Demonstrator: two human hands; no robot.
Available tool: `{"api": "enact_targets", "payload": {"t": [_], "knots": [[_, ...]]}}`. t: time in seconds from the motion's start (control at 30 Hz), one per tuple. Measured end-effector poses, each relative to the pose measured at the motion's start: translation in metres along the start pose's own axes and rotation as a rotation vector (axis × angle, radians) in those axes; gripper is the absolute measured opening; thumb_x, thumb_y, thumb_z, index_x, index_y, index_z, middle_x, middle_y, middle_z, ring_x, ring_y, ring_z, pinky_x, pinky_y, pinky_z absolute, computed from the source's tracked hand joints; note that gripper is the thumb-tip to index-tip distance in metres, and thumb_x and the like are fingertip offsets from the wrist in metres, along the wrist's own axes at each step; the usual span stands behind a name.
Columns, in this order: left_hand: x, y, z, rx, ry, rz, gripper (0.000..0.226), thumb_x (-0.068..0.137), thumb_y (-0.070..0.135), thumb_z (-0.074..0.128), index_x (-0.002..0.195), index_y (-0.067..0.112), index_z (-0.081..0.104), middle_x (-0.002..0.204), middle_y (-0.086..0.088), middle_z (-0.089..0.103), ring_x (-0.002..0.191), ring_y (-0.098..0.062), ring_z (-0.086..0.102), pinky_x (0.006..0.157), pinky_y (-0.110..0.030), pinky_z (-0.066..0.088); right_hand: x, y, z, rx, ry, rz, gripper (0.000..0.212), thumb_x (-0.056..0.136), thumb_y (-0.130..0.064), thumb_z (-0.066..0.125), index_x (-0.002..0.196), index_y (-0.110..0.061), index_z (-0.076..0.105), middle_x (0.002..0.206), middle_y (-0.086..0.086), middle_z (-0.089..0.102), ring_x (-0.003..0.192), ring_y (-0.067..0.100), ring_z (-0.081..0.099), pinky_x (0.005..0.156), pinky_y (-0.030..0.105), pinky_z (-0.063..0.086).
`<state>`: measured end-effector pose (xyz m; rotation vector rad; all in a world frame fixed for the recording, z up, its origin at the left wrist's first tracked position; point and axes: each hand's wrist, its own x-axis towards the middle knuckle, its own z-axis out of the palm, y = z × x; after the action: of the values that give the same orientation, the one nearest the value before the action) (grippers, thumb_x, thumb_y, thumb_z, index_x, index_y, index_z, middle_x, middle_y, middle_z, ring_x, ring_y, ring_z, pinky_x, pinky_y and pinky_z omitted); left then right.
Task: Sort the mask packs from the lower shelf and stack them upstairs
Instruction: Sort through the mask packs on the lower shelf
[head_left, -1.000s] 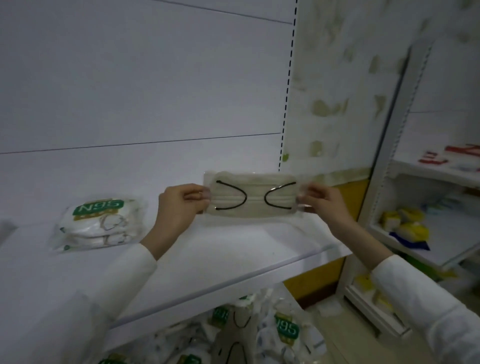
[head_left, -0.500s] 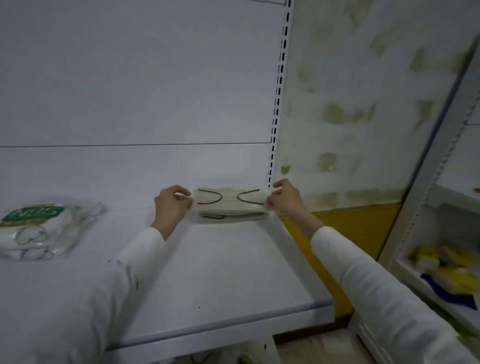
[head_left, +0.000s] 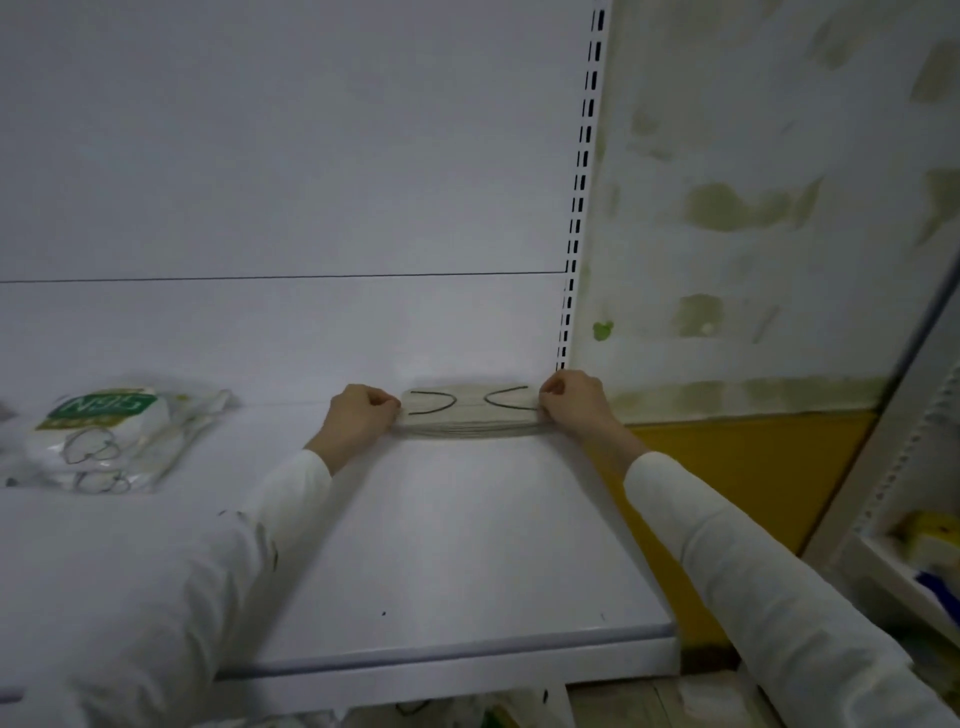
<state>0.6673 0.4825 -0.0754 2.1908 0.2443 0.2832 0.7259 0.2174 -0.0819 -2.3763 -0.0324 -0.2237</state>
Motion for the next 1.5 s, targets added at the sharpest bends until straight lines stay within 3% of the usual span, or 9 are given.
{"api": "enact_targets", "payload": {"t": [0.1,0.27,0.4,0.7,0.9,1.03,1.27,1.4,1.5], "knots": [[0.0,-0.006,-0.002,-0.064,-0.083,0.005,0.02,0.091,0.025,0.057,0.105,0.016,0.069,0.093,-0.005,0.066,0.071,-0.016,0.059,0.074,-0.028,0.053,0.001,0.002,0.001,-0.011,0.004,0.004,0.018,0.087,-0.019,0.059,0.103,-0.011,0.065,0.107,0.011,0.065,0.104,0.025,0.057,0.08,0.027,0.043],[-0.003,-0.008,-0.005,0.087,-0.16,0.074,0.036,0.096,0.032,0.046,0.132,0.03,0.051,0.117,-0.008,0.062,0.105,-0.031,0.058,0.089,-0.03,0.042,-0.002,0.003,0.002,-0.103,0.027,-0.031,0.035,0.09,-0.029,0.055,0.122,-0.013,0.056,0.122,0.011,0.059,0.114,0.03,0.051,0.091,0.034,0.042],[-0.011,-0.009,-0.011,0.166,-0.102,0.148,0.037,0.098,0.028,0.045,0.134,0.021,0.048,0.131,-0.012,0.054,0.119,-0.026,0.05,0.093,-0.027,0.036,-0.013,-0.003,-0.002,-0.198,0.136,-0.128,0.041,0.094,-0.028,0.048,0.133,-0.015,0.047,0.137,0.01,0.05,0.124,0.033,0.041,0.1,0.039,0.035],[-0.046,-0.017,-0.053,0.343,-0.065,0.414,0.029,0.094,0.02,0.051,0.121,0.011,0.056,0.12,-0.01,0.061,0.102,-0.026,0.056,0.084,-0.031,0.042,-0.074,-0.042,-0.015,-0.309,0.149,-0.453,0.042,0.095,-0.021,0.049,0.136,-0.014,0.044,0.141,0.005,0.045,0.128,0.025,0.036,0.104,0.035,0.03],[-0.097,-0.033,-0.09,0.242,-0.095,0.517,0.025,0.091,0.019,0.057,0.114,0.012,0.059,0.111,-0.007,0.064,0.097,-0.019,0.058,0.076,-0.023,0.038,-0.144,-0.073,-0.011,-0.331,0.154,-0.49,0.047,0.094,-0.024,0.051,0.138,-0.012,0.04,0.141,0.006,0.044,0.126,0.024,0.04,0.102,0.035,0.036],[-0.149,-0.049,-0.116,0.138,-0.123,0.564,0.022,0.09,0.019,0.058,0.111,0.014,0.062,0.108,-0.002,0.065,0.095,-0.015,0.061,0.081,-0.026,0.047,-0.211,-0.084,-0.004,-0.285,0.24,-0.559,0.046,0.093,-0.022,0.054,0.135,-0.009,0.045,0.133,0.008,0.05,0.12,0.025,0.047,0.099,0.038,0.04],[-0.241,-0.084,-0.133,-0.123,-0.181,0.595,0.014,0.088,0.011,0.061,0.101,0.015,0.064,0.098,0.001,0.068,0.084,-0.003,0.063,0.073,-0.012,0.051,-0.328,-0.082,0.022,-0.266,0.262,-0.733,0.035,0.091,-0.022,0.047,0.122,-0.007,0.055,0.112,0.007,0.06,0.102,0.017,0.055,0.078,0.032,0.048],[-0.279,-0.113,-0.125,-0.324,-0.261,0.53,0.011,0.088,0.011,0.061,0.098,0.016,0.064,0.09,0.0,0.07,0.078,-0.012,0.068,0.072,-0.025,0.057,-0.369,-0.052,0.042,-0.33,0.18,-0.861,0.025,0.089,-0.008,0.047,0.106,-0.002,0.064,0.093,0.009,0.062,0.082,0.023,0.059,0.061,0.032,0.048],[-0.295,-0.144,-0.102,-0.373,-0.317,0.463,0.01,0.087,0.017,0.062,0.095,0.023,0.064,0.087,0.002,0.07,0.075,-0.008,0.067,0.07,-0.024,0.056,-0.377,-0.013,0.067,-0.39,0.064,-0.831,0.025,0.087,-0.008,0.046,0.1,-0.003,0.067,0.086,0.007,0.063,0.076,0.023,0.057,0.05,0.033,0.047]]}}
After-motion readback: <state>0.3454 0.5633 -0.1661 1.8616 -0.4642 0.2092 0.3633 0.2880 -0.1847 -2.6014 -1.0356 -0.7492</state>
